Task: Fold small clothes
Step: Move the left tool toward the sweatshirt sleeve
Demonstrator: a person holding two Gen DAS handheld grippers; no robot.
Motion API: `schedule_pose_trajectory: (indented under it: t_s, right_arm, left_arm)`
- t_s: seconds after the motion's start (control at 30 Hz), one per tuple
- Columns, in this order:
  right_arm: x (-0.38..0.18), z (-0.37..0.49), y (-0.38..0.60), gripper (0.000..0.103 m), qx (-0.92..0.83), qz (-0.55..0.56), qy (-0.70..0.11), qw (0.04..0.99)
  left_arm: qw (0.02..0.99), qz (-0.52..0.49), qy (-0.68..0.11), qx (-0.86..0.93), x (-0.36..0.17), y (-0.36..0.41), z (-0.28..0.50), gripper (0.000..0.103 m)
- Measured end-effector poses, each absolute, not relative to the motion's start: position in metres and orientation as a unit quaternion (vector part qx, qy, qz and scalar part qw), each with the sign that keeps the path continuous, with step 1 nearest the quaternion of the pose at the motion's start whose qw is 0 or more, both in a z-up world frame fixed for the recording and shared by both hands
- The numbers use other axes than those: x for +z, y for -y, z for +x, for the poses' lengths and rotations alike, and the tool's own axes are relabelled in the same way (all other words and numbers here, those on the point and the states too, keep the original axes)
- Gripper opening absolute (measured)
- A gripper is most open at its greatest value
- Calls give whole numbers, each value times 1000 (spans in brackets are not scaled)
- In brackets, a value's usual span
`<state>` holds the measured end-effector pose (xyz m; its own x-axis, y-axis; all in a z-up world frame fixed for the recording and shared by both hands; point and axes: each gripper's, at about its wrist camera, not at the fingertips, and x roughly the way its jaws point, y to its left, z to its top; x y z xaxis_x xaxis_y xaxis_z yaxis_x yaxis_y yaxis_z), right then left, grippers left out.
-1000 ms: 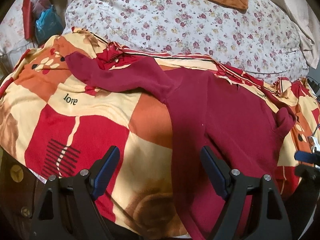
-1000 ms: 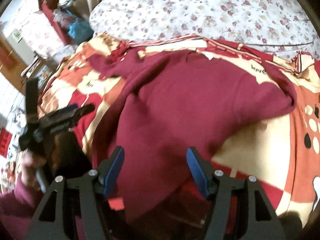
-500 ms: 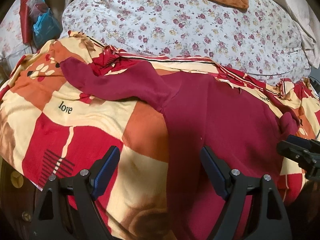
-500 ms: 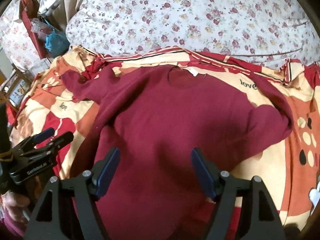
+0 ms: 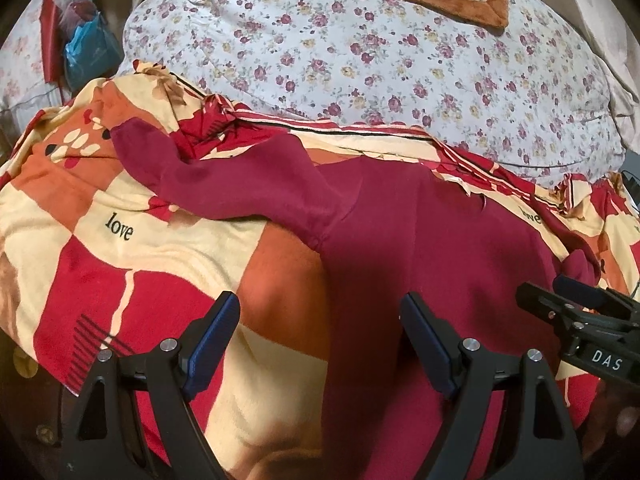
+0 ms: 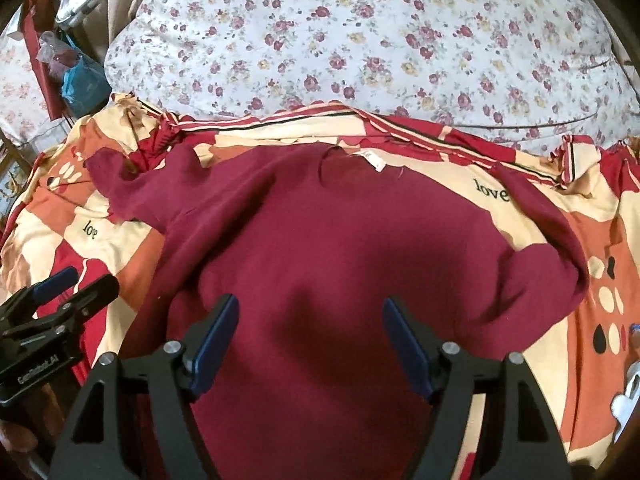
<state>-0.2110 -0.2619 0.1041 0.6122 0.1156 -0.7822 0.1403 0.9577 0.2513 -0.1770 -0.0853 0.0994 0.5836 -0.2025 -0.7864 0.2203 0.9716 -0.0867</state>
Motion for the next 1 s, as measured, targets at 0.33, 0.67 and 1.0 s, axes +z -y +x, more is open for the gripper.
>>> schedule_pose_trajectory:
  t_s: [0.33, 0.67, 1.0]
  right_arm:
    - [99, -199, 260, 78, -5, 144, -447, 883]
    - [94, -188, 261, 79, -7, 148, -453, 879]
    - [88, -179, 265, 79, -10, 153, -460, 875]
  left_arm:
    - [889, 8, -444, -114, 97, 86, -168, 65]
    - [890, 2, -443, -105, 94, 78, -159, 65]
    - [889, -2, -447, -98, 91, 72, -154, 65]
